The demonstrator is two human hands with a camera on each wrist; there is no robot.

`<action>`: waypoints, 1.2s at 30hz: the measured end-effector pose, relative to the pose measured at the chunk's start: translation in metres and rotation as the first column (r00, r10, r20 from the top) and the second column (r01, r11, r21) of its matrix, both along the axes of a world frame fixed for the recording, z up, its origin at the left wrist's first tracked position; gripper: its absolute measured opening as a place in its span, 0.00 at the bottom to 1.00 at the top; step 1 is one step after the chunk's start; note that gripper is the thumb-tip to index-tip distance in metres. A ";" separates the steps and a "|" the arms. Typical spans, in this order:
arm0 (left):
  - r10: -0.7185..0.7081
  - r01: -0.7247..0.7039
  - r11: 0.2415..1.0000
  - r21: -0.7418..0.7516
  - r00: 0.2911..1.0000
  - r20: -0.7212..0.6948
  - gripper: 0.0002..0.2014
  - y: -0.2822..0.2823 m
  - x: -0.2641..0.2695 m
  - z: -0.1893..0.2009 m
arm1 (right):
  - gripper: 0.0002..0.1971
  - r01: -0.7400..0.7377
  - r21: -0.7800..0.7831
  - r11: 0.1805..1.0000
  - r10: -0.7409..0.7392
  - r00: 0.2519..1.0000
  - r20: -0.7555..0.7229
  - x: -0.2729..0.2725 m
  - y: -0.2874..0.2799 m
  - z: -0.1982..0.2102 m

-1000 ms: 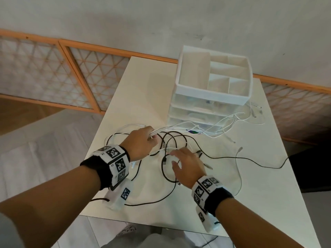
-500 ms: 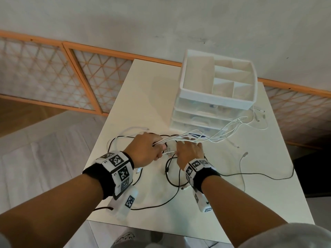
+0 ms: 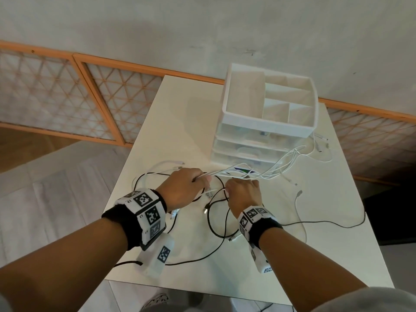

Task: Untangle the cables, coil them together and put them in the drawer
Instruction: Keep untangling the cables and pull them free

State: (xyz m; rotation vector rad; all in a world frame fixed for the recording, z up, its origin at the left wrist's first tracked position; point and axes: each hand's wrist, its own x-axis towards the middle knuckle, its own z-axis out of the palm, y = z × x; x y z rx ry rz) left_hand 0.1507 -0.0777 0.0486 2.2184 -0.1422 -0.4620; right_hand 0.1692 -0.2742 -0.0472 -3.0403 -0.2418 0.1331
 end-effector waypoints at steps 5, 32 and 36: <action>0.033 -0.037 0.994 -0.099 0.999 -0.042 0.16 0.001 0.009 0.003 | 0.06 -0.081 0.358 0.930 0.056 0.995 0.081 -0.002 -0.016 0.029; -0.398 0.398 0.834 -0.382 0.914 0.084 0.21 -0.047 0.030 0.071 | 0.06 -0.005 0.516 0.857 -0.147 0.956 0.254 -0.001 -0.054 0.167; -0.428 0.435 0.862 -0.259 0.900 0.087 0.18 -0.039 0.029 0.057 | 0.09 0.013 0.673 0.739 -0.283 0.914 0.292 0.001 -0.060 0.156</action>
